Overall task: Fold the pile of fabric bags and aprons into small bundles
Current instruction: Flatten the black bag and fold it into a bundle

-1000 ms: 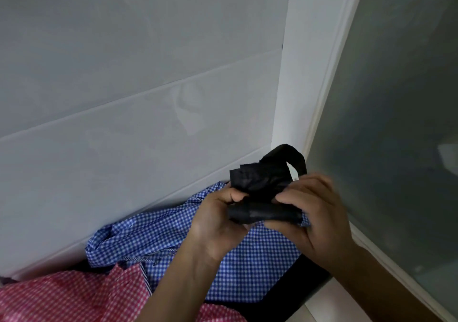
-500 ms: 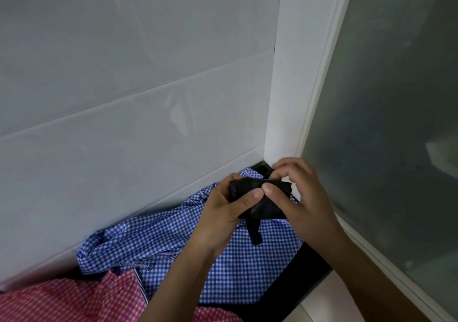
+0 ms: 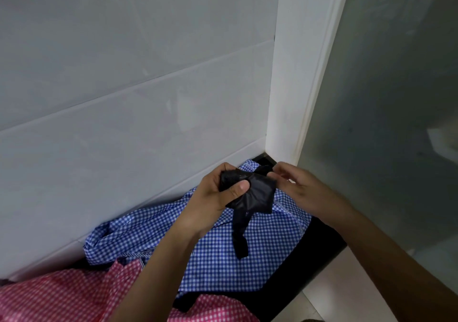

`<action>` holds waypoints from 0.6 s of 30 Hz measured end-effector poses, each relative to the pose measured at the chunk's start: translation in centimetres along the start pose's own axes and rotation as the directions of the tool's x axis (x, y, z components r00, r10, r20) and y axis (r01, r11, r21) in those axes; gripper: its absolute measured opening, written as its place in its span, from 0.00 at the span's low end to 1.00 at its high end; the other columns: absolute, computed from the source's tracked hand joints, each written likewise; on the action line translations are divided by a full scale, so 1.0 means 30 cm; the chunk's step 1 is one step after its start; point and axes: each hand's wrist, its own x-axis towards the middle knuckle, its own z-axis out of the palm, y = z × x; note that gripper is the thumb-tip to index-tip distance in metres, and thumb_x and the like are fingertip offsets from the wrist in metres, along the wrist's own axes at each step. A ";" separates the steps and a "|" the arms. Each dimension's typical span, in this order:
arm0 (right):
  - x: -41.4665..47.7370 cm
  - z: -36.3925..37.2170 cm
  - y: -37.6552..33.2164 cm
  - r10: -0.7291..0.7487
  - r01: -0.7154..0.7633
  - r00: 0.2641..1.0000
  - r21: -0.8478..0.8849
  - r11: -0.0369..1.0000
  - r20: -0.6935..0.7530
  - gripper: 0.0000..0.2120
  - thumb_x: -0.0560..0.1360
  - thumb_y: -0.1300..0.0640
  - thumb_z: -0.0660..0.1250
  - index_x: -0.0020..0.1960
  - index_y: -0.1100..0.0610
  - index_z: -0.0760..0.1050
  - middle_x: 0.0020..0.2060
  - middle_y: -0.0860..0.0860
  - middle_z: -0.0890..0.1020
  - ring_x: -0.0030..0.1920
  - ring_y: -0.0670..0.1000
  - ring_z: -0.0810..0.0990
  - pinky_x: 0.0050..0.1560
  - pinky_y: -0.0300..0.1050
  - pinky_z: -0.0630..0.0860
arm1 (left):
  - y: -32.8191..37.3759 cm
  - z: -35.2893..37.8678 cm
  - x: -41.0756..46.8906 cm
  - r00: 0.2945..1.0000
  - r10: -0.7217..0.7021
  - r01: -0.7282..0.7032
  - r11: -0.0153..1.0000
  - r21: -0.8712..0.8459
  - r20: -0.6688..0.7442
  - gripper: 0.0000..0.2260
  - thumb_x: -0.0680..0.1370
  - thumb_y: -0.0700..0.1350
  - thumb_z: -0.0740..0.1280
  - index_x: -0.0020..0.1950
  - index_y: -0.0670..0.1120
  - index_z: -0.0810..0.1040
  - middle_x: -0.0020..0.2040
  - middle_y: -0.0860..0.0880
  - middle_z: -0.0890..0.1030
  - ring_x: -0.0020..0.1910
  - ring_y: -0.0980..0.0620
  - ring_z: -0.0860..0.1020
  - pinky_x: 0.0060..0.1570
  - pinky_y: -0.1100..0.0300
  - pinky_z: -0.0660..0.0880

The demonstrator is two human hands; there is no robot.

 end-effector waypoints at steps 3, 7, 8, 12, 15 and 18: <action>0.001 0.014 0.007 0.008 -0.015 0.998 0.132 0.991 0.055 0.30 0.72 0.37 0.63 0.42 0.67 0.70 0.35 0.52 0.71 0.38 0.48 0.70 0.42 0.45 0.65 | -0.033 -0.003 -0.005 0.999 -0.016 0.015 0.999 -0.035 -0.030 0.11 0.67 0.46 0.74 0.42 0.44 0.75 0.35 0.50 0.78 0.36 0.55 0.77 0.37 0.62 0.75; 0.003 0.015 -0.018 0.020 -0.028 0.999 0.261 0.965 0.035 0.19 0.79 0.49 0.61 0.34 0.59 0.70 0.26 0.54 0.70 0.29 0.49 0.67 0.35 0.37 0.66 | -0.064 0.005 -0.011 0.988 -0.052 0.083 0.973 0.218 -0.144 0.10 0.71 0.35 0.74 0.45 0.44 0.75 0.36 0.55 0.81 0.36 0.61 0.79 0.37 0.67 0.75; 0.005 0.019 -0.023 0.018 -0.027 0.999 0.261 0.965 0.039 0.18 0.80 0.51 0.60 0.34 0.57 0.72 0.26 0.54 0.70 0.28 0.49 0.66 0.34 0.38 0.66 | -0.072 0.008 -0.010 0.982 -0.030 0.085 0.953 0.291 -0.187 0.10 0.71 0.35 0.73 0.45 0.45 0.75 0.36 0.56 0.81 0.36 0.63 0.79 0.37 0.68 0.74; 0.004 0.088 -0.018 -0.003 -0.018 0.996 0.237 0.971 0.089 0.11 0.81 0.59 0.59 0.46 0.59 0.78 0.32 0.50 0.79 0.30 0.48 0.75 0.36 0.37 0.73 | -0.102 0.018 0.009 0.890 0.096 0.093 0.919 0.384 -0.446 0.07 0.73 0.38 0.72 0.46 0.45 0.76 0.39 0.53 0.81 0.37 0.63 0.79 0.37 0.71 0.73; -0.009 0.167 0.006 -0.016 0.006 0.992 0.075 0.997 0.127 0.10 0.80 0.58 0.61 0.46 0.52 0.81 0.43 0.46 0.83 0.43 0.44 0.81 0.48 0.36 0.76 | -0.114 0.014 0.030 0.807 0.015 0.073 0.990 0.124 -0.591 0.08 0.77 0.42 0.69 0.52 0.38 0.78 0.44 0.43 0.84 0.44 0.51 0.82 0.43 0.63 0.77; -0.002 0.205 0.035 0.023 -0.028 0.981 0.022 0.999 0.192 0.12 0.80 0.58 0.61 0.40 0.53 0.79 0.41 0.50 0.84 0.46 0.41 0.81 0.49 0.29 0.73 | -0.121 0.020 0.057 0.779 -0.181 0.007 0.960 -0.281 -0.600 0.10 0.81 0.45 0.62 0.52 0.39 0.79 0.42 0.44 0.83 0.42 0.51 0.82 0.42 0.59 0.78</action>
